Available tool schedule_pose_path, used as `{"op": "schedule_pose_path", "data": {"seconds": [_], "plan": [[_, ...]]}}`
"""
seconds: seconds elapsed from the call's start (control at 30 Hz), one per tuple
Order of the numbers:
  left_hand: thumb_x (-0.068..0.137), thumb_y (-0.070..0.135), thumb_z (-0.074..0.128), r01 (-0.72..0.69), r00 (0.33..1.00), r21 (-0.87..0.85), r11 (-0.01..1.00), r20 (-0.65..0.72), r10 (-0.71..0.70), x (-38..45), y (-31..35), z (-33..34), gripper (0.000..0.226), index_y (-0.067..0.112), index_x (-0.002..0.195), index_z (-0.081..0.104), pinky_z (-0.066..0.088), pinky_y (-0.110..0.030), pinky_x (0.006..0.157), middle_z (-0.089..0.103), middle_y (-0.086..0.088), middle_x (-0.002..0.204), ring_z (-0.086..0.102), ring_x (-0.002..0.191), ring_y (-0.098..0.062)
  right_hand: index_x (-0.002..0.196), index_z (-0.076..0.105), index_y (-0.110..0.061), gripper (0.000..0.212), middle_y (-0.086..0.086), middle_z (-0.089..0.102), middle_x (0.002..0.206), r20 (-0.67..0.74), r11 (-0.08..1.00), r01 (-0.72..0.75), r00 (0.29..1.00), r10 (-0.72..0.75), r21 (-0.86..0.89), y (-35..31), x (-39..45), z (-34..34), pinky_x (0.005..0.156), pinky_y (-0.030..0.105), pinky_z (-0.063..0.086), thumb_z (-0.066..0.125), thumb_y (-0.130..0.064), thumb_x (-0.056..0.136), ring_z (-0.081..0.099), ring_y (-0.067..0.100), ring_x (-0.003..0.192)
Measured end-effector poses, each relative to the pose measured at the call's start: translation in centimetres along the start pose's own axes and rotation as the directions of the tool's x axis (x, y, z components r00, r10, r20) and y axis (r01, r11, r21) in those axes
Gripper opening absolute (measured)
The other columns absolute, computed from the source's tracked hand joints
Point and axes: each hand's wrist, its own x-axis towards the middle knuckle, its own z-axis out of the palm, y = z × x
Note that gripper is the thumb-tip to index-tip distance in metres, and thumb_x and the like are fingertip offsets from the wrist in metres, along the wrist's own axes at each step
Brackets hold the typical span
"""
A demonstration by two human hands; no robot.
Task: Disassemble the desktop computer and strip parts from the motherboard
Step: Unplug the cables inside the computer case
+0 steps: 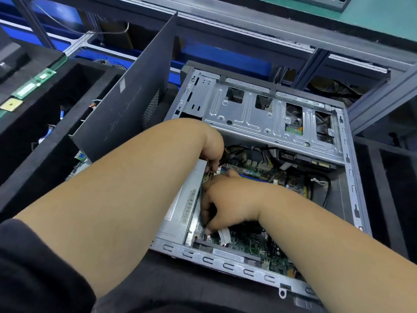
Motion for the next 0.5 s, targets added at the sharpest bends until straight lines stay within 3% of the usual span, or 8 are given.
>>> {"op": "schedule_pose_path", "data": {"seconds": [0.13,0.23,0.33,0.4,0.5], "plan": [[0.09,0.01,0.062,0.02,1.0,-0.09,0.996,0.006,-0.019,-0.1,0.0,0.1,0.024,0.001,0.11,0.071,0.044,-0.025,0.072,0.063,-0.001,0.071,0.052,0.065,-0.014,0.088,0.071,-0.03,0.007,-0.009,0.066,0.093,-0.059,0.996,0.049,0.997,-0.053,-0.069,-0.4,0.1,0.0,0.099,0.046,0.026,0.067,-0.034,0.085,0.053,0.015,0.103],[0.088,0.01,0.063,0.022,1.0,-0.106,0.994,0.022,-0.02,-0.2,-0.1,0.1,0.02,0.004,0.105,0.073,0.044,-0.022,0.063,0.066,-0.001,0.073,0.054,0.066,-0.015,0.095,0.07,-0.03,0.01,-0.008,0.067,0.095,-0.089,0.993,0.052,0.994,-0.062,-0.111,-0.6,0.0,0.2,0.101,0.047,0.027,0.062,-0.031,0.089,0.052,0.016,0.105],[0.089,0.009,0.06,0.027,0.999,-0.112,0.993,0.044,-0.023,-0.2,0.1,0.2,0.02,0.004,0.103,0.073,0.045,-0.024,0.072,0.066,-0.003,0.074,0.054,0.068,-0.016,0.096,0.069,-0.03,0.01,-0.011,0.06,0.096,-0.158,0.991,0.095,0.981,-0.109,-0.093,-0.3,-1.2,0.1,0.098,0.046,0.031,0.062,-0.034,0.089,0.049,0.016,0.109],[0.09,0.007,0.058,0.023,0.998,-0.165,0.986,0.061,-0.013,-0.3,0.0,0.3,0.02,0.002,0.104,0.072,0.045,-0.028,0.075,0.066,-0.005,0.075,0.053,0.067,-0.018,0.093,0.071,-0.03,0.009,-0.013,0.056,0.093,-0.121,0.987,0.146,0.981,-0.152,-0.062,0.1,-2.5,0.1,0.097,0.045,0.03,0.066,-0.035,0.087,0.044,0.012,0.107],[0.092,0.0,0.05,-0.012,0.995,-0.212,0.977,0.09,0.032,-0.9,0.3,0.5,0.022,-0.003,0.104,0.068,0.044,-0.022,0.064,0.064,-0.008,0.074,0.049,0.06,-0.016,0.098,0.073,-0.033,0.015,-0.015,0.058,0.101,-0.034,0.972,0.204,0.977,-0.209,-0.121,0.2,-3.9,0.5,0.097,0.041,0.026,0.069,-0.034,0.083,0.038,0.011,0.112]]}}
